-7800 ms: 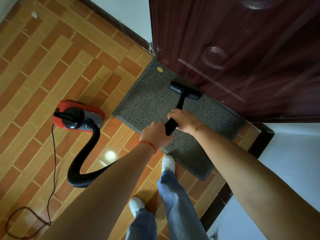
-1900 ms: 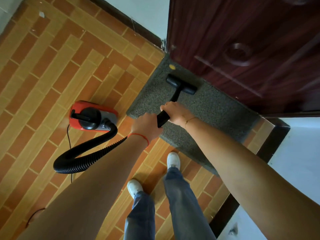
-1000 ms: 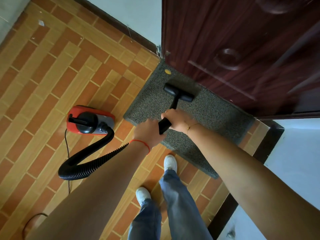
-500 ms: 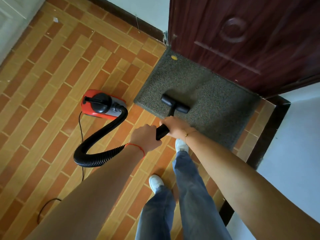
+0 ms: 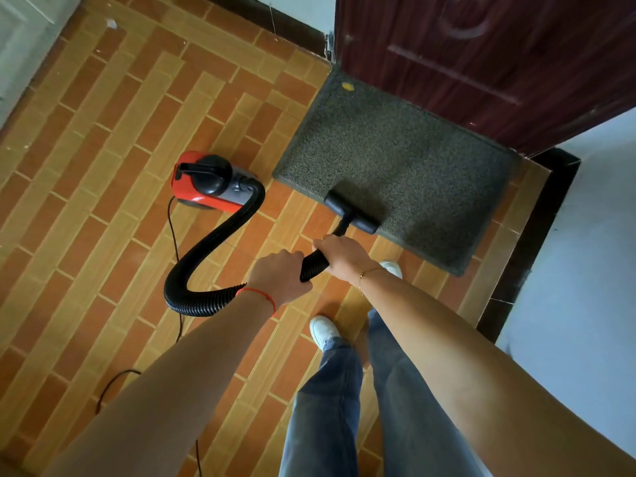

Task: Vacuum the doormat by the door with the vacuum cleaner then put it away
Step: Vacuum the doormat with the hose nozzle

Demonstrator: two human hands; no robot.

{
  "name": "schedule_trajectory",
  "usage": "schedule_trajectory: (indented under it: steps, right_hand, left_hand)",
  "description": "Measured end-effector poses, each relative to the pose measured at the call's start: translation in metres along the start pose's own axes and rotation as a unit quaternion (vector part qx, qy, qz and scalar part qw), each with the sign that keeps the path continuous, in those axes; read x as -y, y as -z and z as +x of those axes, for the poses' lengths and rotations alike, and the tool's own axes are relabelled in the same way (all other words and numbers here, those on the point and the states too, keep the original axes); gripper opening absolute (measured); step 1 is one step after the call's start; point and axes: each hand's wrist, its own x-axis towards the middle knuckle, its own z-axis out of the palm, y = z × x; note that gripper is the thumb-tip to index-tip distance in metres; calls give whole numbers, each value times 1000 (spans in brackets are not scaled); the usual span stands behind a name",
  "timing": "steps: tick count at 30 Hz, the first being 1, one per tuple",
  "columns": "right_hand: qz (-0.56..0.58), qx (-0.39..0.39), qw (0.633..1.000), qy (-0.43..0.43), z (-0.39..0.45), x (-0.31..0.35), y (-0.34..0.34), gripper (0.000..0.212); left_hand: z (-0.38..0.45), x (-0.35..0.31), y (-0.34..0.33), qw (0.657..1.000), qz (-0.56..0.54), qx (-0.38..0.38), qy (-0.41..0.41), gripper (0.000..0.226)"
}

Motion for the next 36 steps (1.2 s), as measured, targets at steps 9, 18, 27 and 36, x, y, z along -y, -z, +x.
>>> schedule_trajectory:
  steps: [9, 18, 27, 36]
  right_hand:
    - [0, -7, 999, -35, -17, -32, -5, 12]
    - [23, -34, 998, -42, -13, -109, 15, 11]
    - [24, -55, 997, -41, 3, -223, 69, 4]
    - [-28, -18, 999, -9, 28, -328, 144, 6]
  left_hand:
    - [14, -33, -5, 1000, 5, -8, -28, 29]
    - [64, -90, 20, 999, 5, -16, -34, 27]
    - [147, -170, 71, 999, -32, -27, -23, 25]
    - [226, -243, 126, 994, -101, -33, 18, 21]
